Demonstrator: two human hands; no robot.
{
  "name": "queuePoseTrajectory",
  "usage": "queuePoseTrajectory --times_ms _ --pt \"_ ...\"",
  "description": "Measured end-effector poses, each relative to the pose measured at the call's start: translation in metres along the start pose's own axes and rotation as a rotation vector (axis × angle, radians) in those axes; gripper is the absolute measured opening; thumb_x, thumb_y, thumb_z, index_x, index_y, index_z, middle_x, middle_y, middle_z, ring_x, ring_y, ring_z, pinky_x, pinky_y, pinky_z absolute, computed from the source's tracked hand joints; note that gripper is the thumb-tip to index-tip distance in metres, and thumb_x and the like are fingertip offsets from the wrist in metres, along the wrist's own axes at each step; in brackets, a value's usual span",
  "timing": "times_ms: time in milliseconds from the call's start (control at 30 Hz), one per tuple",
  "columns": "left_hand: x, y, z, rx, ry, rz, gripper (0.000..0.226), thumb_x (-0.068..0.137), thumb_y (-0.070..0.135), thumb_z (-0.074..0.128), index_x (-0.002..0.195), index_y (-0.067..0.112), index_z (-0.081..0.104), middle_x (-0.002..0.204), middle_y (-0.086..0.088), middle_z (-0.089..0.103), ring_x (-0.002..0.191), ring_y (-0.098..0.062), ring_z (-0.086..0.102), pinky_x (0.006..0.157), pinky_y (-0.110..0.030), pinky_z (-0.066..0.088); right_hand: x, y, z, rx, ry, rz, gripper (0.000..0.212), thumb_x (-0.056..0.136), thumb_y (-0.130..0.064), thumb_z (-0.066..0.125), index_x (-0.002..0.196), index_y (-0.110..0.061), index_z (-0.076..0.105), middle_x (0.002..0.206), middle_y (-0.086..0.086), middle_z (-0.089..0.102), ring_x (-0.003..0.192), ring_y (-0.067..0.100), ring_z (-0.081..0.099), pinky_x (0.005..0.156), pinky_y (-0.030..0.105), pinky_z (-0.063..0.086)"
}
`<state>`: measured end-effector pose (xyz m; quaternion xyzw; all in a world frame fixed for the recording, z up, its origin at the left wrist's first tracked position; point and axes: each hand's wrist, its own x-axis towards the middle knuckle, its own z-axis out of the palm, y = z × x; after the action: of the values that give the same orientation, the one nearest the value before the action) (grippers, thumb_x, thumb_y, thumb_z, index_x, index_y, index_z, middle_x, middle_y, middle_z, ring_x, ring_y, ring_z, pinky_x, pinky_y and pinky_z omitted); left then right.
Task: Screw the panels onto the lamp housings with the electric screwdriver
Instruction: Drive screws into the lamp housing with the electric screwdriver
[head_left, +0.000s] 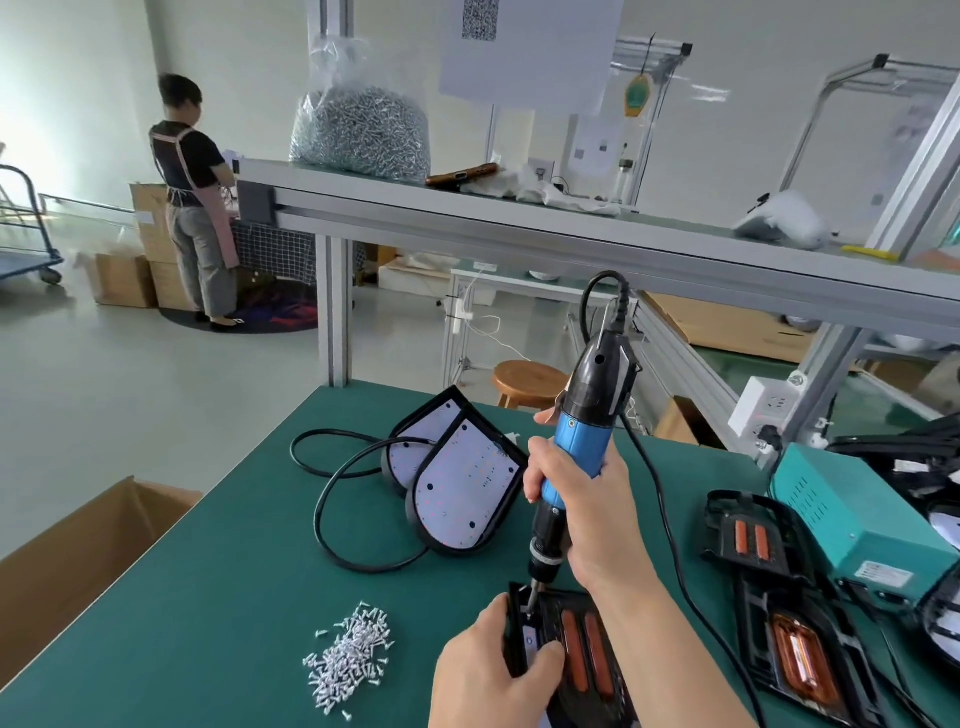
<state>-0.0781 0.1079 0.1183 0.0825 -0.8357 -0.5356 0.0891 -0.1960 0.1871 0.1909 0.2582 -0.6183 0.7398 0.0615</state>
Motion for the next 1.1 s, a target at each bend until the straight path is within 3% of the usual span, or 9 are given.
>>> queuePoseTrajectory --times_ms 400,500,633,767,900,1100 --pt "-0.0065 -0.0007 -0.0011 -0.102 0.008 0.01 0.024 0.088 0.032 0.066 0.101 0.012 0.064 0.08 -0.009 0.068 0.06 -0.01 0.048 0.059 -0.022 0.037 0.0026 -0.0004 0.0012 0.011 0.051 0.022 0.017 0.081 -0.03 0.07 0.097 -0.031 0.065 0.06 0.007 0.053 0.06 0.02 0.05 0.064 0.026 0.047" --pt "-0.0061 -0.0002 -0.0008 -0.102 0.014 0.006 0.022 0.088 0.033 0.067 0.101 0.016 0.065 0.08 -0.007 0.07 0.063 -0.015 0.054 0.061 -0.023 0.04 0.0019 -0.0005 0.0017 0.014 0.043 0.025 0.017 0.08 -0.031 0.07 0.096 -0.032 0.065 0.06 0.006 0.053 0.059 0.019 0.05 0.064 0.025 0.048" --pt "-0.0058 0.0009 -0.0009 -0.095 0.01 0.01 0.018 0.087 0.034 0.067 0.101 0.023 0.065 0.066 -0.001 0.063 0.054 -0.007 0.047 0.056 -0.019 0.037 0.0012 -0.0022 0.0031 0.028 0.042 0.027 0.016 0.08 -0.028 0.07 0.093 -0.026 0.063 0.06 0.007 0.053 0.058 0.02 0.049 0.064 0.027 0.047" --pt "-0.0055 0.0019 -0.001 -0.088 0.013 0.001 0.015 0.086 0.034 0.068 0.1 0.029 0.065 0.079 -0.005 0.071 0.06 -0.007 0.055 0.06 -0.019 0.042 0.0011 -0.003 0.0013 0.093 0.039 0.032 0.019 0.078 -0.021 0.071 0.086 -0.018 0.054 0.059 0.009 0.048 0.055 0.022 0.044 0.064 0.034 0.043" --pt "-0.0045 0.0035 -0.0011 -0.076 0.014 -0.007 0.013 0.086 0.033 0.069 0.097 0.033 0.065 0.078 -0.004 0.07 0.059 -0.003 0.053 0.059 -0.016 0.041 0.0014 -0.0021 -0.0013 0.145 0.004 0.042 0.017 0.075 -0.02 0.071 0.08 -0.02 0.055 0.057 0.008 0.046 0.053 0.023 0.041 0.06 0.032 0.043" --pt "-0.0041 0.0068 -0.0024 -0.068 0.007 -0.035 0.021 0.086 0.033 0.07 0.09 0.047 0.055 0.078 -0.002 0.071 0.066 -0.004 0.06 0.064 -0.016 0.045 -0.0019 -0.002 -0.003 0.183 -0.135 0.053 0.016 0.078 -0.017 0.068 0.093 -0.019 0.061 0.057 0.006 0.049 0.053 0.021 0.045 0.06 0.031 0.045"
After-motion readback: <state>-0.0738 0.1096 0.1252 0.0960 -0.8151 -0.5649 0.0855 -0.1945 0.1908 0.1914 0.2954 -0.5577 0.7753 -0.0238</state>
